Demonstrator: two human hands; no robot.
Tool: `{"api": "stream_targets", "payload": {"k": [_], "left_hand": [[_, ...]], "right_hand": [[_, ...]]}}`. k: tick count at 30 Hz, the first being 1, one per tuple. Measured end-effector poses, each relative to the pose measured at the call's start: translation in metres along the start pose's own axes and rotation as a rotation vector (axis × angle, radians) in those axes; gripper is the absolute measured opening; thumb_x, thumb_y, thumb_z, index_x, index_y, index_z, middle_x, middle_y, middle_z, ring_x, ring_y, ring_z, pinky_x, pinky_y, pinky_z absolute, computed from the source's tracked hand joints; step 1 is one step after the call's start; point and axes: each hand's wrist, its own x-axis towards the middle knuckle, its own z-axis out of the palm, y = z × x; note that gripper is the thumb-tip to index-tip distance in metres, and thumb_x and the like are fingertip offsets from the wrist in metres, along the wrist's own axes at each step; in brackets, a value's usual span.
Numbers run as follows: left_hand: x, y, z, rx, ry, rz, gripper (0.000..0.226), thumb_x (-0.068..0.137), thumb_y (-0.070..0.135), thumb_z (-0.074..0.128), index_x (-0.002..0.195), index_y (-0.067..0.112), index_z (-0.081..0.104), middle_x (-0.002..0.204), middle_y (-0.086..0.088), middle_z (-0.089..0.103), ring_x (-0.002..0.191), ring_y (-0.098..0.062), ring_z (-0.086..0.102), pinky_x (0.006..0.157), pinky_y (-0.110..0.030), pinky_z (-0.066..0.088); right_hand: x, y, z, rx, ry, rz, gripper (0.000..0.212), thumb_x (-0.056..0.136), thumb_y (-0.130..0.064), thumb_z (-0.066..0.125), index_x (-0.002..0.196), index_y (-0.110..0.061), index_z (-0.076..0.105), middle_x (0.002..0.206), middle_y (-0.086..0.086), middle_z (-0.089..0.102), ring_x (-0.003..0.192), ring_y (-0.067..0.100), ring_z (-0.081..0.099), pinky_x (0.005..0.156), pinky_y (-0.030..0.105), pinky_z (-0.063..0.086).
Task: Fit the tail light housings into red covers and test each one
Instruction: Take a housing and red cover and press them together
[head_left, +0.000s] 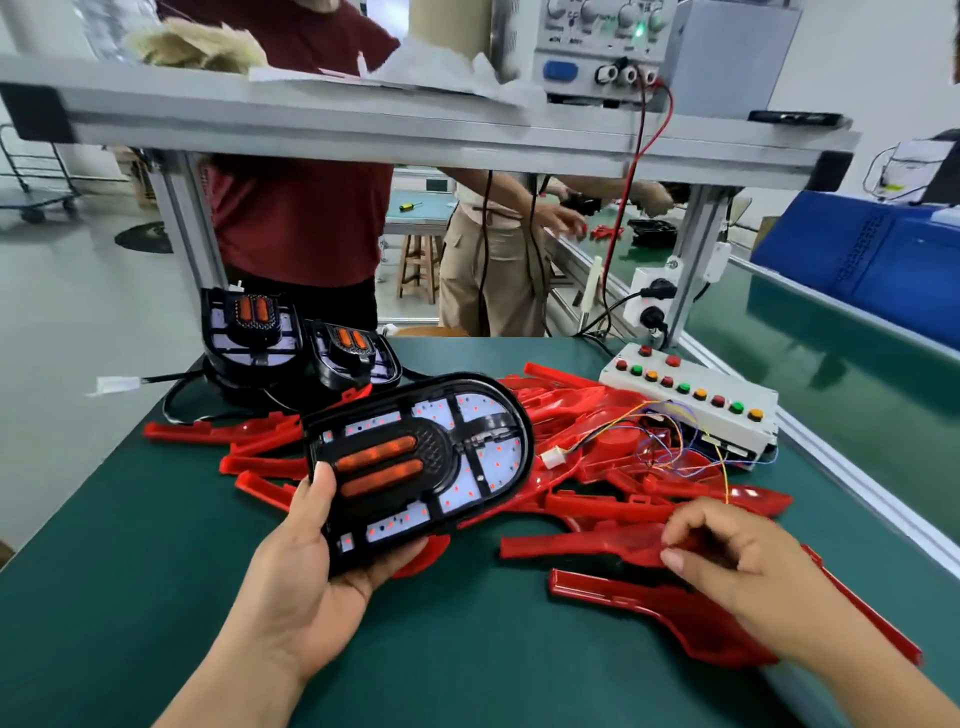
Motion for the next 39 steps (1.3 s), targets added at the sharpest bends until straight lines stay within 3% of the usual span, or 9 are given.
{"api": "stream_targets", "payload": {"k": [3, 6, 9, 13, 15, 20, 27, 32, 39], "left_hand": [[0.0, 0.001, 0.0, 0.009, -0.011, 0.006, 0.06, 0.081, 0.045, 0.052, 0.131, 0.012, 0.058, 0.111, -0.016, 0.072, 0.09, -0.033, 0.073, 0.057, -0.041, 0.059], [0.0, 0.0, 0.001, 0.016, -0.02, 0.022, 0.062, 0.078, 0.045, 0.053, 0.13, 0.011, 0.059, 0.109, -0.016, 0.073, 0.088, -0.032, 0.073, 0.056, -0.04, 0.059], [0.001, 0.0, -0.001, 0.028, -0.033, 0.033, 0.062, 0.078, 0.045, 0.054, 0.129, 0.012, 0.059, 0.108, -0.015, 0.073, 0.088, -0.032, 0.074, 0.056, -0.04, 0.059], [0.002, -0.001, 0.0, 0.101, -0.052, 0.066, 0.06, 0.077, 0.046, 0.054, 0.127, 0.014, 0.058, 0.106, -0.013, 0.074, 0.084, -0.03, 0.074, 0.055, -0.039, 0.059], [0.003, -0.004, 0.003, 0.17, -0.063, 0.1, 0.053, 0.079, 0.047, 0.053, 0.124, 0.02, 0.058, 0.107, -0.011, 0.074, 0.084, -0.03, 0.074, 0.056, -0.04, 0.059], [0.003, -0.011, 0.005, 0.302, -0.113, 0.163, 0.031, 0.09, 0.047, 0.047, 0.117, 0.036, 0.057, 0.111, -0.004, 0.073, 0.094, -0.028, 0.073, 0.066, -0.046, 0.059], [-0.002, -0.01, 0.006, 0.303, -0.179, 0.228, 0.034, 0.084, 0.048, 0.05, 0.117, 0.04, 0.057, 0.114, -0.001, 0.072, 0.097, -0.026, 0.072, 0.062, -0.041, 0.058], [-0.005, -0.009, 0.007, 0.287, -0.19, 0.221, 0.039, 0.081, 0.048, 0.052, 0.118, 0.039, 0.056, 0.114, -0.005, 0.072, 0.098, -0.029, 0.072, 0.061, -0.04, 0.058], [-0.008, -0.01, 0.009, 0.272, -0.177, 0.234, 0.045, 0.08, 0.043, 0.056, 0.123, 0.035, 0.052, 0.116, -0.006, 0.071, 0.098, -0.03, 0.071, 0.06, -0.039, 0.058]], "right_hand": [[0.004, 0.001, -0.003, 0.195, 0.071, 0.0, 0.04, 0.079, 0.01, 0.069, 0.095, -0.026, 0.071, 0.078, -0.011, 0.065, 0.072, 0.0, 0.056, 0.071, 0.009, 0.044], [0.01, 0.002, -0.008, 0.494, 0.06, 0.102, 0.033, 0.08, -0.002, 0.063, 0.102, -0.023, 0.075, 0.078, 0.002, 0.064, 0.063, 0.005, 0.053, 0.057, 0.013, 0.043], [0.016, 0.0, -0.012, 0.687, 0.113, 0.165, 0.025, 0.078, -0.009, 0.057, 0.093, -0.013, 0.077, 0.076, 0.016, 0.069, 0.052, 0.008, 0.046, 0.044, 0.013, 0.034], [0.028, -0.009, -0.031, 0.89, 0.278, 0.138, 0.028, 0.08, -0.009, 0.05, 0.077, -0.013, 0.078, 0.061, 0.003, 0.061, 0.044, 0.007, 0.038, 0.046, 0.019, 0.02], [0.038, -0.022, -0.034, 0.944, 0.266, 0.121, 0.028, 0.081, -0.011, 0.05, 0.075, -0.012, 0.077, 0.06, 0.001, 0.061, 0.043, 0.005, 0.039, 0.045, 0.019, 0.021], [0.063, -0.069, 0.005, 0.768, -0.035, 0.139, 0.019, 0.08, -0.014, 0.059, 0.075, -0.005, 0.074, 0.06, 0.004, 0.058, 0.042, 0.006, 0.037, 0.037, 0.012, 0.024], [0.071, -0.087, 0.042, 0.602, -0.176, 0.271, 0.024, 0.096, -0.006, 0.053, 0.077, -0.004, 0.067, 0.058, 0.009, 0.043, 0.041, 0.007, 0.032, 0.034, 0.013, 0.022], [0.067, -0.083, 0.057, 0.557, -0.069, 0.325, 0.022, 0.094, -0.013, 0.06, 0.072, -0.013, 0.061, 0.051, 0.004, 0.045, 0.041, 0.011, 0.035, 0.036, 0.017, 0.024], [0.062, -0.074, 0.068, 0.386, 0.176, 0.232, 0.029, 0.093, -0.027, 0.064, 0.065, -0.02, 0.063, 0.039, 0.0, 0.05, 0.034, 0.008, 0.039, 0.037, 0.017, 0.032]]}}
